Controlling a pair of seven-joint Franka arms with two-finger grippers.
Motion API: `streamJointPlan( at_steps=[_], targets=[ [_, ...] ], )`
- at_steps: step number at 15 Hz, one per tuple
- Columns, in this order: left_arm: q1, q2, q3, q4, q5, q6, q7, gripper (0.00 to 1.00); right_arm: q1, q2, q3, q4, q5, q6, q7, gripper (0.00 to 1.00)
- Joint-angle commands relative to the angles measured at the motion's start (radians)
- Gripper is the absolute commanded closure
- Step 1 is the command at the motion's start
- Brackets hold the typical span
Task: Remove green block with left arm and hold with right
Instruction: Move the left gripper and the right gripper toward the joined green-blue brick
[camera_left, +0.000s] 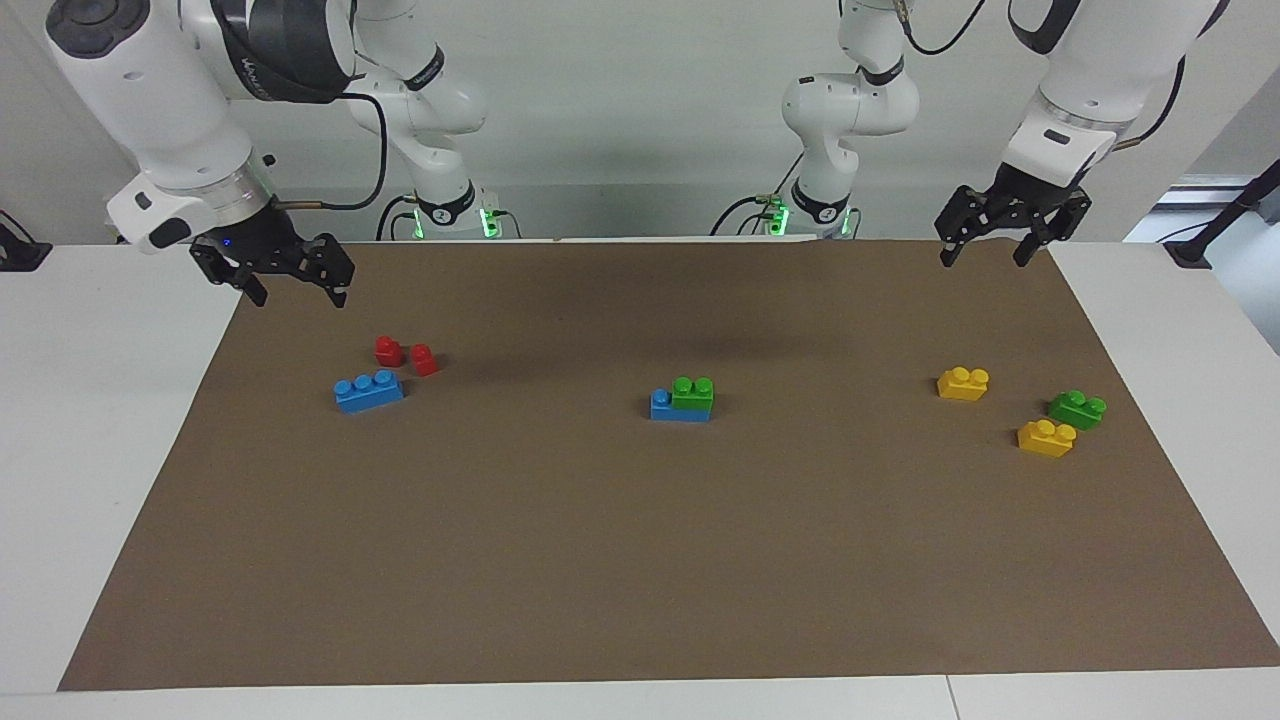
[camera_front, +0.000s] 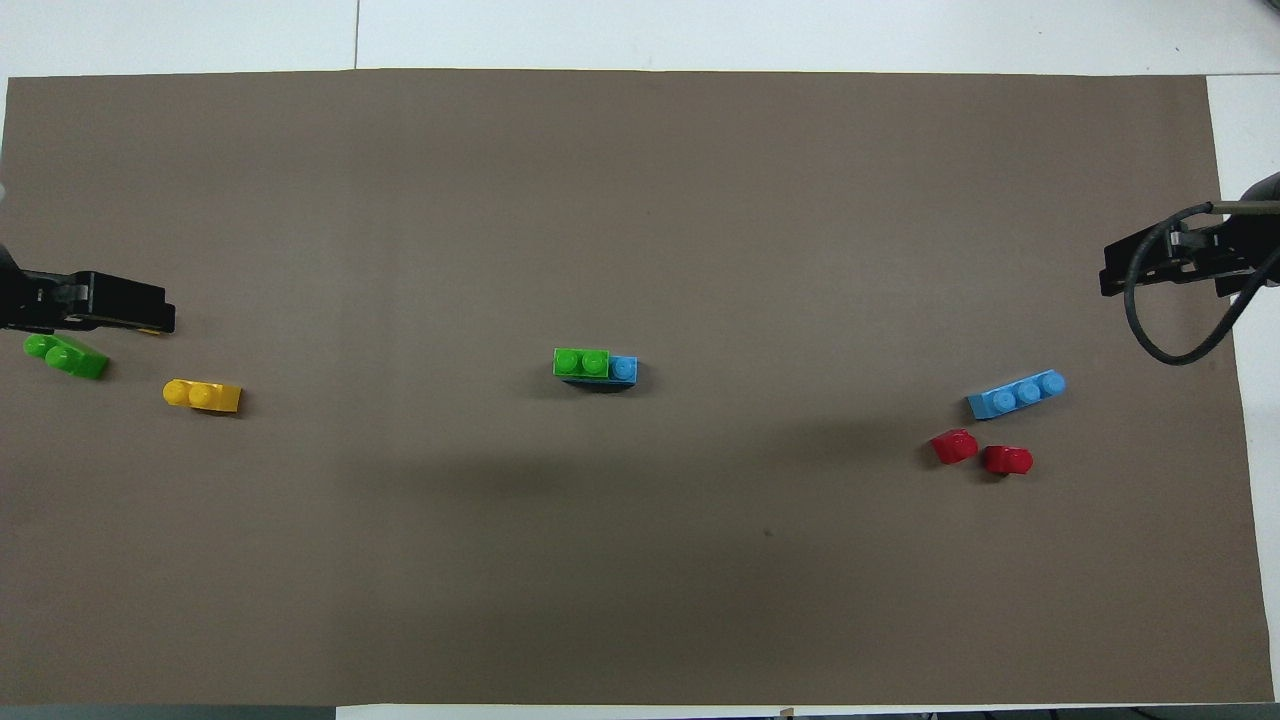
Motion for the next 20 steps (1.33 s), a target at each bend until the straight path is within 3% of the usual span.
streamJointPlan(
  at_steps=[1, 9, 15, 20],
  targets=[
    [-0.008, -0.028, 0.008, -0.032, -0.016, 0.014, 0.016, 0.0, -0.013, -0.004, 0.01, -0.002, 0.01, -0.013, -0.017, 0.0],
    [-0.008, -0.028, 0.008, -0.032, -0.016, 0.015, 0.014, 0.0, -0.001, -0.024, 0.012, -0.045, 0.011, -0.002, 0.076, 0.0],
    [-0.009, -0.028, 0.008, -0.04, -0.016, 0.02, 0.008, 0.0, 0.074, -0.044, 0.021, -0.117, 0.086, 0.111, 0.625, 0.0],
    [-0.013, -0.074, 0.005, -0.135, -0.016, 0.078, -0.028, 0.0, 0.183, -0.035, 0.021, -0.2, 0.217, 0.226, 1.101, 0.0]
  ],
)
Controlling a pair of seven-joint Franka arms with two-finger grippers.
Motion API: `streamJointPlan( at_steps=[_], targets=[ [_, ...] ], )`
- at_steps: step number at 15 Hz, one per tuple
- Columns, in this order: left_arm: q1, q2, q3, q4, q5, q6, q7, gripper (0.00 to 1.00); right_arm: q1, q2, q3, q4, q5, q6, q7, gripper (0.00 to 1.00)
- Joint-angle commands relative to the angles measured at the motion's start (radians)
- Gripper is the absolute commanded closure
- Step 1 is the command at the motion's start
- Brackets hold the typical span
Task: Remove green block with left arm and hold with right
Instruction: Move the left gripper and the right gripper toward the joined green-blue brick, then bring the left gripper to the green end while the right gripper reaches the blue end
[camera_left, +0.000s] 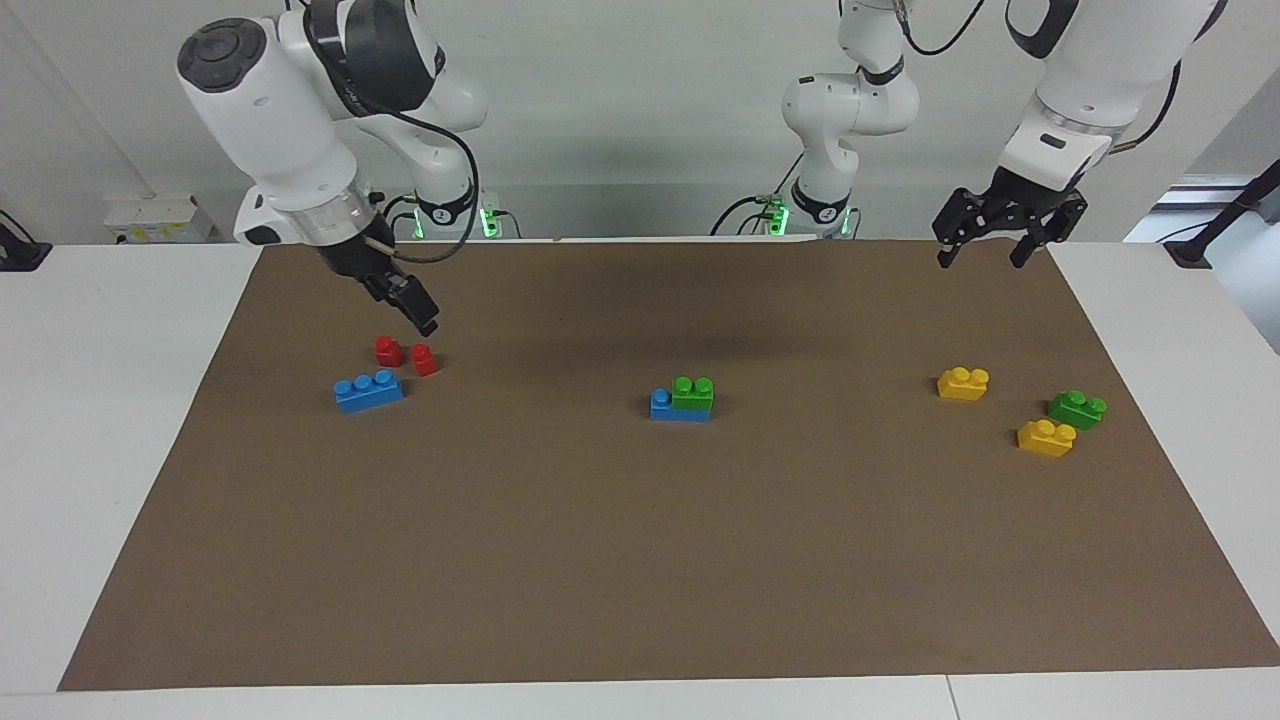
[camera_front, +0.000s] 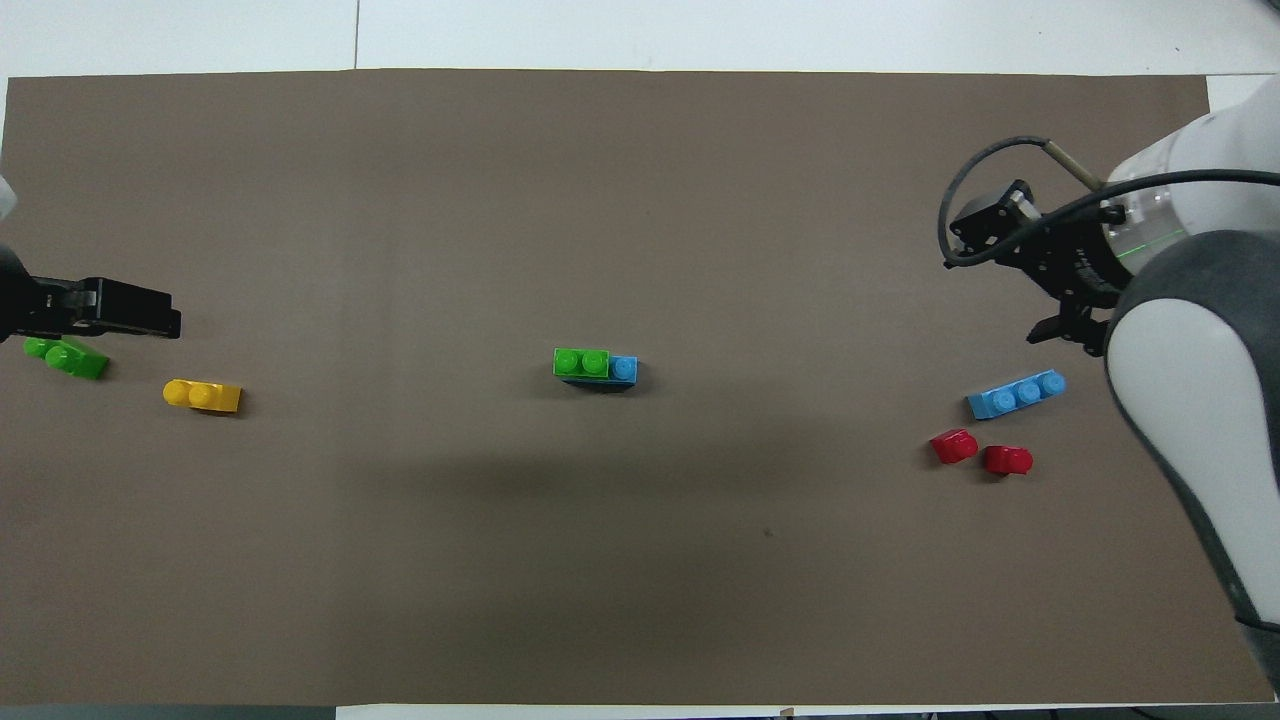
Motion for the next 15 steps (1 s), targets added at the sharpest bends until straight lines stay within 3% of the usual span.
streamJointPlan(
  at_steps=[1, 6, 15],
  targets=[
    [-0.018, -0.077, 0.004, -0.129, -0.015, 0.086, -0.051, 0.0, 0.049, -0.021, -0.001, -0.097, 0.071, 0.109, 0.211, 0.0],
    [-0.091, -0.113, 0.001, -0.227, -0.017, 0.14, -0.266, 0.0, 0.097, 0.018, -0.001, -0.163, 0.271, 0.218, 0.371, 0.0],
    [-0.332, -0.119, 0.001, -0.356, -0.02, 0.315, -1.134, 0.0, 0.22, 0.085, -0.002, -0.309, 0.461, 0.518, 0.576, 0.0]
  ],
)
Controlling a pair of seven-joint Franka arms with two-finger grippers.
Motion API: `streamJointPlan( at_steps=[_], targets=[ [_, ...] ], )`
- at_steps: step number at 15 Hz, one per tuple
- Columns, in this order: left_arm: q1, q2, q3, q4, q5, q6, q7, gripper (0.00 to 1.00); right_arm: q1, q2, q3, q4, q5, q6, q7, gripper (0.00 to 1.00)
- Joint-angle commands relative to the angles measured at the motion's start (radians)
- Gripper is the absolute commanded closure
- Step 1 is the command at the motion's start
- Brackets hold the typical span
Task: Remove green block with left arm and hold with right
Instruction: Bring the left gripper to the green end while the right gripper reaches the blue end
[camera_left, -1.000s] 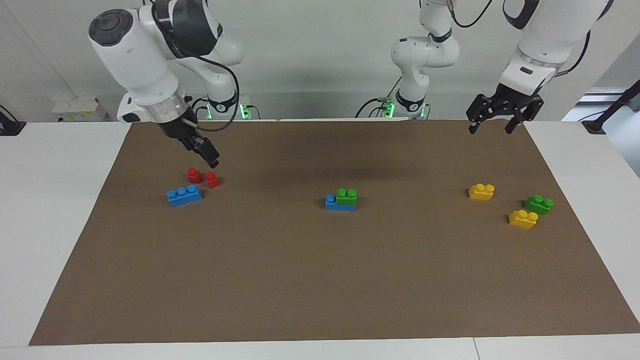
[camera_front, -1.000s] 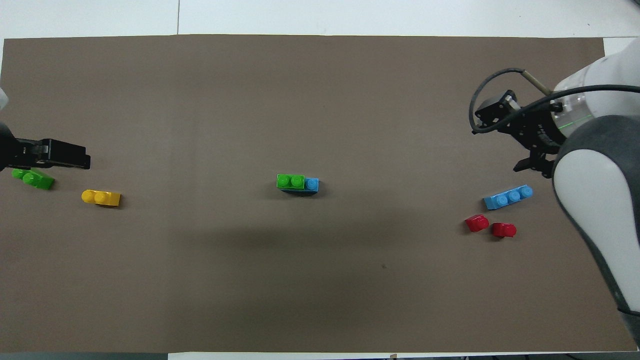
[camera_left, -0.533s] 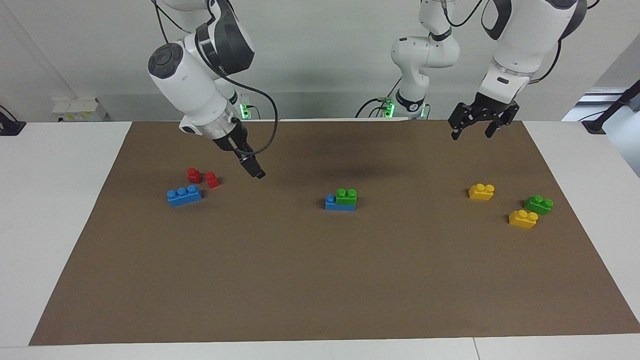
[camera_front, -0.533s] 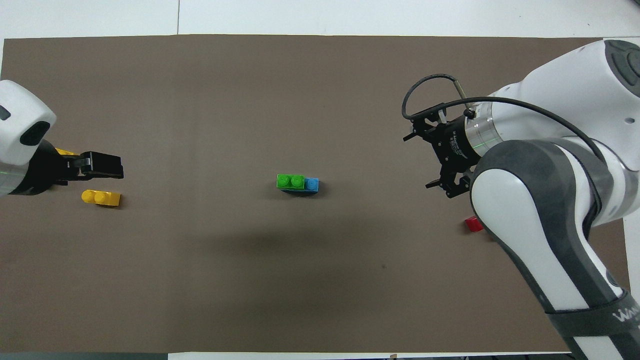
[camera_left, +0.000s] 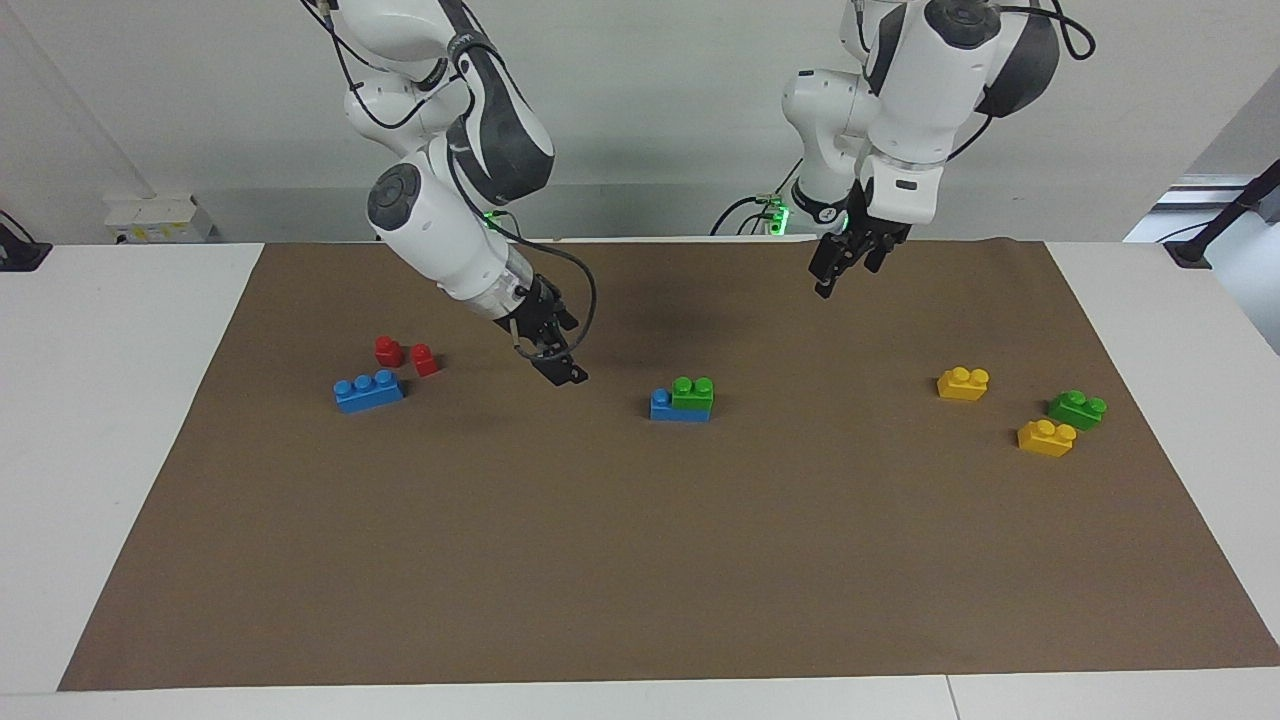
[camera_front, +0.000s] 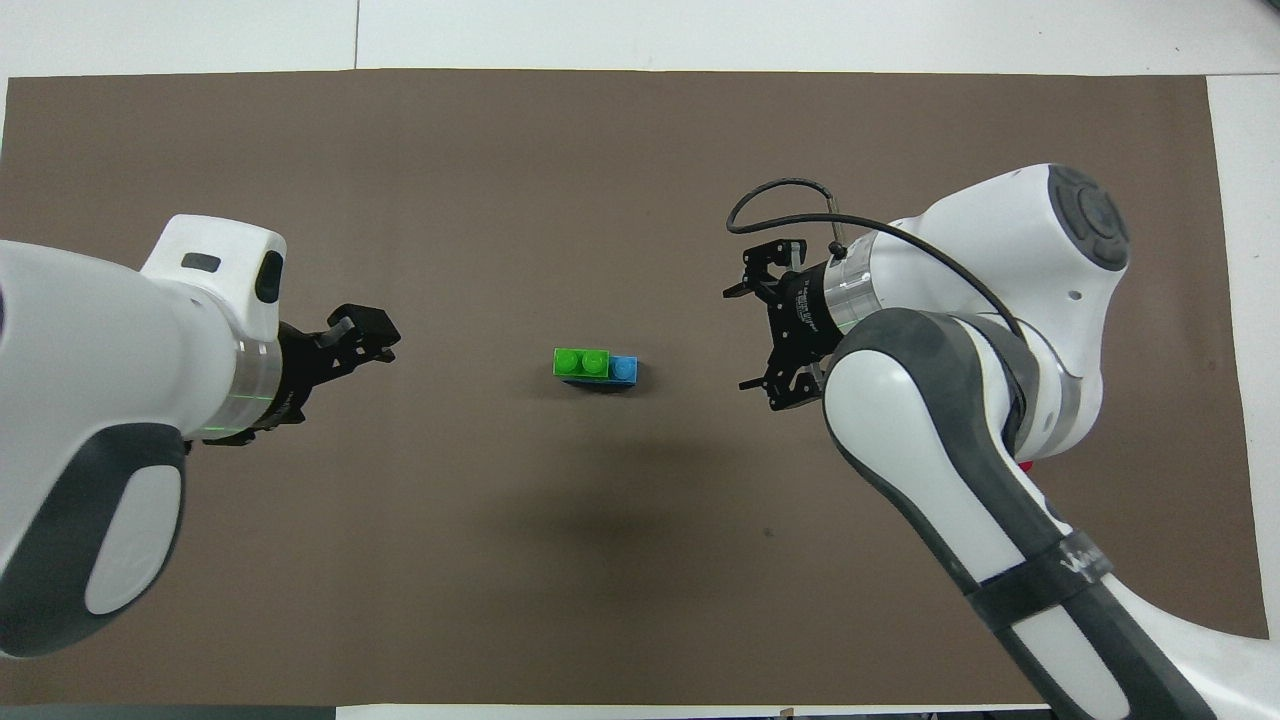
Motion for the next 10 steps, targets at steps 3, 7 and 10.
streamJointPlan(
  at_steps=[3, 7, 10],
  targets=[
    [-0.107, -0.022, 0.014, -0.093, -0.011, 0.163, -0.54, 0.0, 0.074, 0.003, -0.003, -0.094, 0.082, 0.198, 0.073, 0.0],
    [-0.17, 0.046, 0.014, -0.11, -0.011, 0.247, -0.834, 0.0, 0.11, 0.05, -0.003, -0.1, 0.09, 0.247, 0.072, 0.0],
    [-0.211, 0.112, 0.014, -0.108, -0.011, 0.29, -0.922, 0.0, 0.128, 0.079, -0.003, -0.1, 0.09, 0.27, 0.067, 0.0]
  ],
)
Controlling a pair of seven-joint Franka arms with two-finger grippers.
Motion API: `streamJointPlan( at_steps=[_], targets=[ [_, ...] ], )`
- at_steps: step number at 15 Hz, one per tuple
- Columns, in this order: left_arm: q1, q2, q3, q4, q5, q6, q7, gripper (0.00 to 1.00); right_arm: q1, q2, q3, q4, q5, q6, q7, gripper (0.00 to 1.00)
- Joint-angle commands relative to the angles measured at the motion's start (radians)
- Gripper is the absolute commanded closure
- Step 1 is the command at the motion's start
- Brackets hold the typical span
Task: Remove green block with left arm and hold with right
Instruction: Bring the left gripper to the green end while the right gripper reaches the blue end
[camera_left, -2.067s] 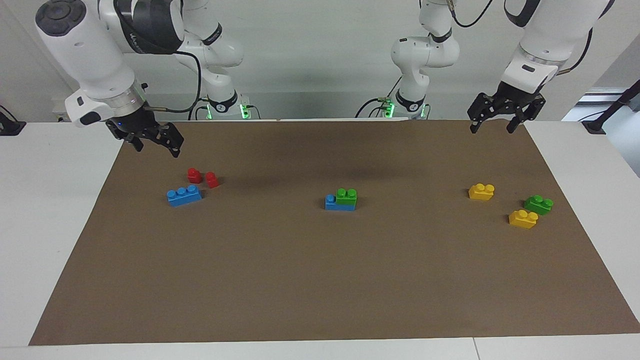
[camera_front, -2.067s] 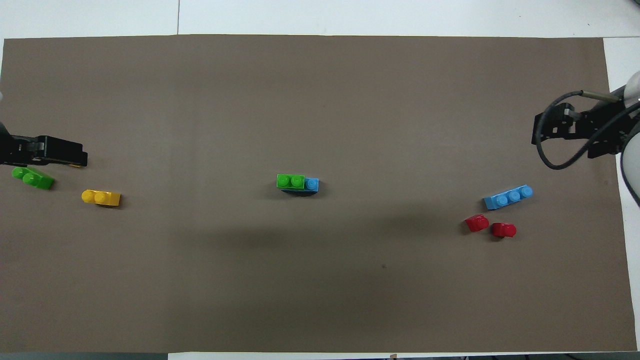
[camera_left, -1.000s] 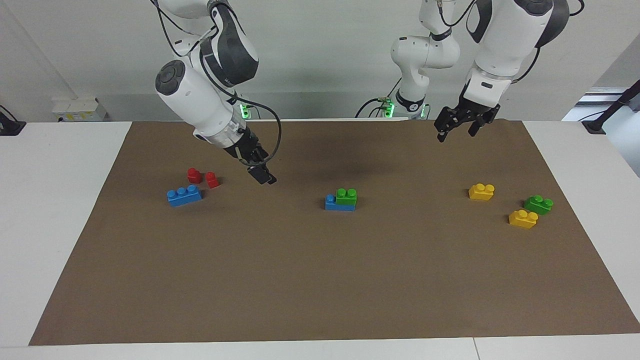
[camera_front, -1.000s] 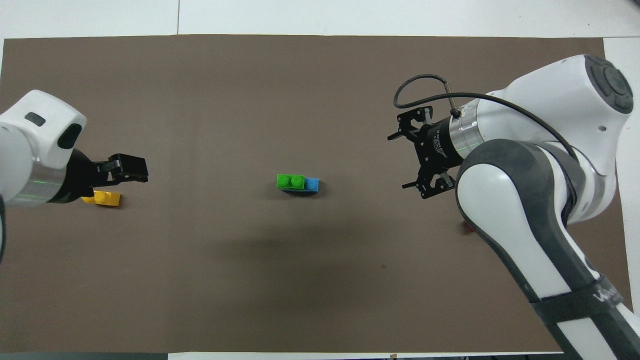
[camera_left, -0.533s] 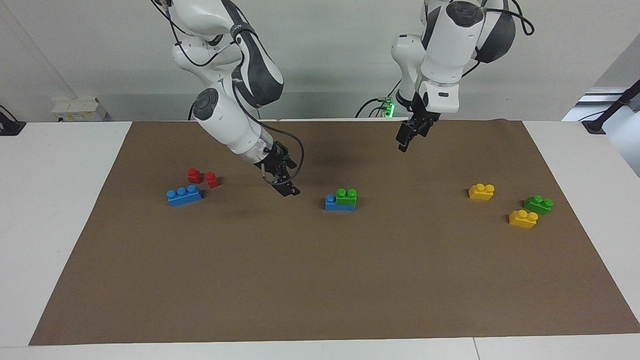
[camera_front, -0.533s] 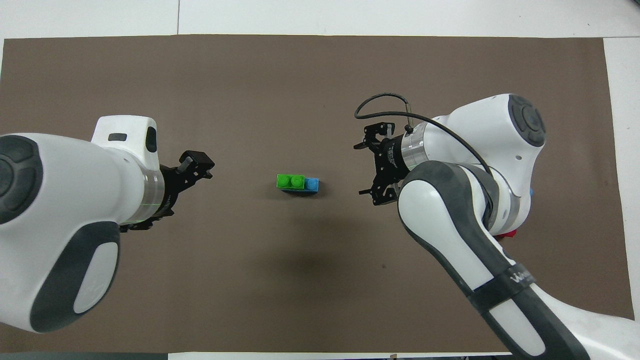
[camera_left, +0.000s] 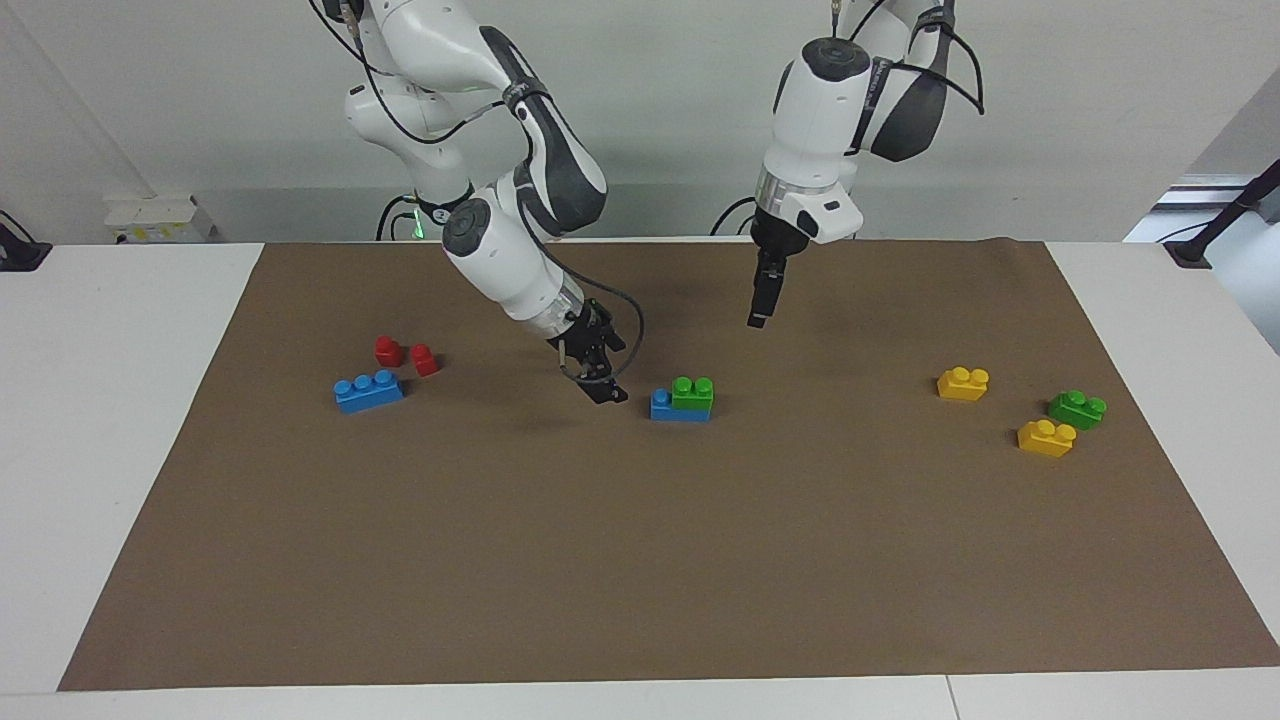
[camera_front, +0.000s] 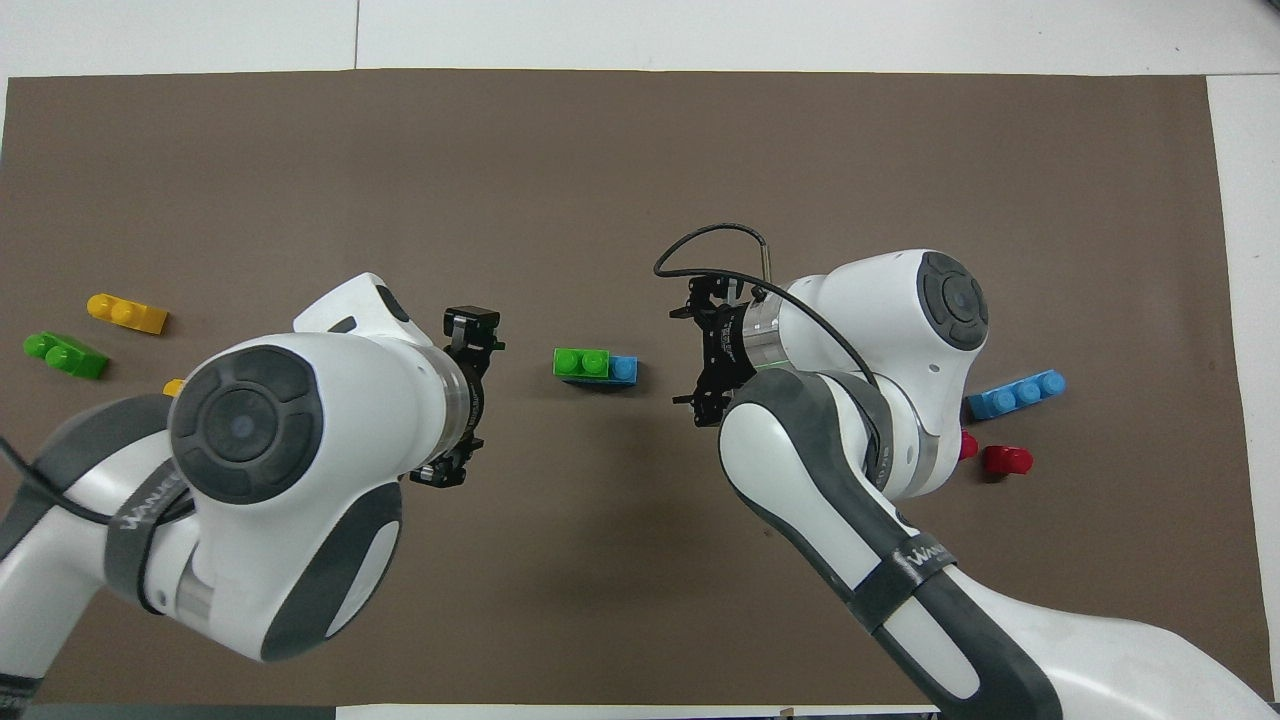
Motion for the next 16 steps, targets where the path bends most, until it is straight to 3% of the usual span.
streamJointPlan(
  at_steps=[1, 9, 16],
  targets=[
    [-0.041, 0.061, 0.015, -0.003, -0.01, 0.064, -0.104, 0.0, 0.021, 0.029, -0.002, -0.009, 0.026, 0.048, -0.003, 0.0],
    [-0.069, 0.204, 0.016, 0.052, -0.003, 0.13, -0.242, 0.0, 0.079, 0.094, -0.001, -0.008, 0.056, 0.153, -0.012, 0.0],
    [-0.061, 0.244, 0.019, 0.066, -0.003, 0.178, -0.294, 0.0, 0.114, 0.16, -0.001, -0.003, 0.058, 0.217, -0.021, 0.0]
  ],
)
